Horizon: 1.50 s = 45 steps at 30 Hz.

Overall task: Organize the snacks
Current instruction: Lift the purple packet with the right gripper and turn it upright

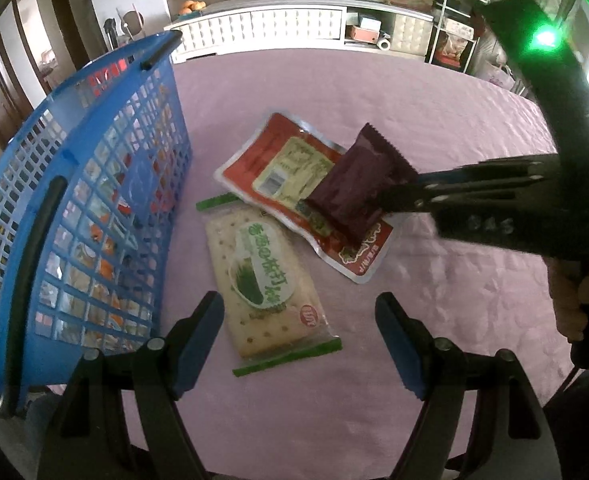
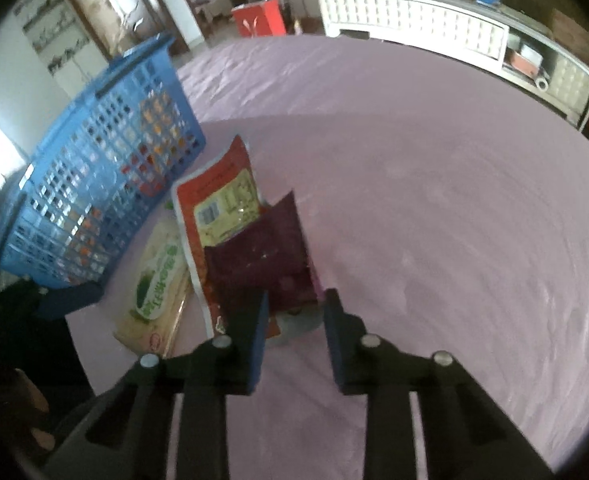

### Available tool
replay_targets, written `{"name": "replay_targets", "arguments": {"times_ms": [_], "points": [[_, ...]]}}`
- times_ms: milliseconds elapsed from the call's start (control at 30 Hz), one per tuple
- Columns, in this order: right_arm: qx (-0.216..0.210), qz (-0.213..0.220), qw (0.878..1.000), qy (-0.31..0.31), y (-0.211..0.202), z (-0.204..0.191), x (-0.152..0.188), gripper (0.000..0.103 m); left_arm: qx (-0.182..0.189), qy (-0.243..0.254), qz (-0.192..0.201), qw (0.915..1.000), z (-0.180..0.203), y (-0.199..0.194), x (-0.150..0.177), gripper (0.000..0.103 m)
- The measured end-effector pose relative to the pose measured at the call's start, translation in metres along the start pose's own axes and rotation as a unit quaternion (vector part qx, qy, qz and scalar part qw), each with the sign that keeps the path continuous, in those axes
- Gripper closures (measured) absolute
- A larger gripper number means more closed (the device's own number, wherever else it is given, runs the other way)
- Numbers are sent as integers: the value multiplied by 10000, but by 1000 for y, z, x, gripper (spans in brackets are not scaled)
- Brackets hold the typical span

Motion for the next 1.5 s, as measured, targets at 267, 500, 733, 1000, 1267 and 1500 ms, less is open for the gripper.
{"name": "replay_targets", "arguments": {"times_ms": [267,500,733,1000,1267,1500], "points": [[-400,473,9975,353,-30,17,7,90,76,-206,-120,9997,2,2,-3,27],[-472,1040,9912,673,-58,25,6,95,289,-345,-199,9988,12,5,-23,27],[-585,778,9908,935,-46,46,8,96,291,-638,-277,9972,13,14,-37,27],[63,421,9972,620,-26,39,8,36,-250,-257,-77,9993,10,8,-26,27],[475,123,9983,303,-7,18,-3,24,-389,-368,-135,9985,-11,12,-12,27],[690,-409,9966,207,28,3,-8,24,-257,-509,-145,9983,-28,14,-10,27]]}}
Point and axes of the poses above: each gripper's, at about its wrist camera, not at the fingertips, and y roughly the way its jaws point, z to its right, x to its underside, the point moved 4 cm from there along y, roughly the way its jaws point, and after that the axes turned 10 degrees about -x, right-handed, at the moved point
